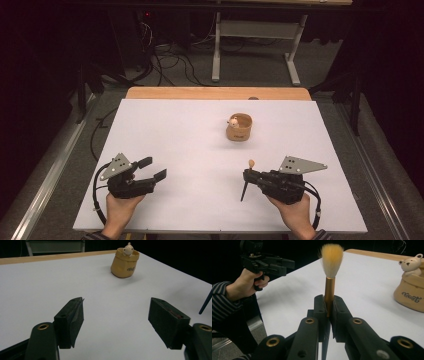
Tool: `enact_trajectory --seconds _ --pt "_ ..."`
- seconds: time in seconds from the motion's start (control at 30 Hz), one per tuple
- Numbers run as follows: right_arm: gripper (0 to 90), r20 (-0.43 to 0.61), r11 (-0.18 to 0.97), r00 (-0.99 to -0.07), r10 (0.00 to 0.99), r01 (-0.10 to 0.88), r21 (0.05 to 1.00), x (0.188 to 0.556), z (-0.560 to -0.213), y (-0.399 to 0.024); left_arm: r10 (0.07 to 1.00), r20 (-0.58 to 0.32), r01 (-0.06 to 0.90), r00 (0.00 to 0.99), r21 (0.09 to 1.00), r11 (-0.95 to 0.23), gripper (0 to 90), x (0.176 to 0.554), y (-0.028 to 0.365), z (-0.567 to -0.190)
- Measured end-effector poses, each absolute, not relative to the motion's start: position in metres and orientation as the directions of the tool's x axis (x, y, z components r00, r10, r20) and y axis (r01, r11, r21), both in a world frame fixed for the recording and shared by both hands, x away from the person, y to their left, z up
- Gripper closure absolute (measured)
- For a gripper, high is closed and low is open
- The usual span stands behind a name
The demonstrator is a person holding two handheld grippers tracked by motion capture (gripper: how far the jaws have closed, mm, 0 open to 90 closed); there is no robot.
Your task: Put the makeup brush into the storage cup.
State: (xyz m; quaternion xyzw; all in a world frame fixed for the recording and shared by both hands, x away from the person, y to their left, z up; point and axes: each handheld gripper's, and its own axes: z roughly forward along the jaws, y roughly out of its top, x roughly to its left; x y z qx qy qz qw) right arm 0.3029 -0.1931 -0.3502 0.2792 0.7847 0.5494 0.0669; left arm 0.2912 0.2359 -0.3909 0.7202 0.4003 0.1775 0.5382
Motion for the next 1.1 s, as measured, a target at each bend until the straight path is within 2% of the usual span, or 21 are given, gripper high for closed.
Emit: enact_trajectory --seconds 0.4,1.1 --pt "85.9 0.195 0.247 -0.834 0.516 0.363 0.898 0.306 -0.346 -0.192 0.768 -0.117 0.383 0.630 0.907 -0.176 29.5 0.292 0.227 -0.396" --pt "85.9 0.179 0.235 -0.822 0.540 0.352 0.906 0.319 -0.337 -0.196 0.769 -0.117 0.398 0.629 0.898 -0.189 28.6 0.295 0.226 -0.401"
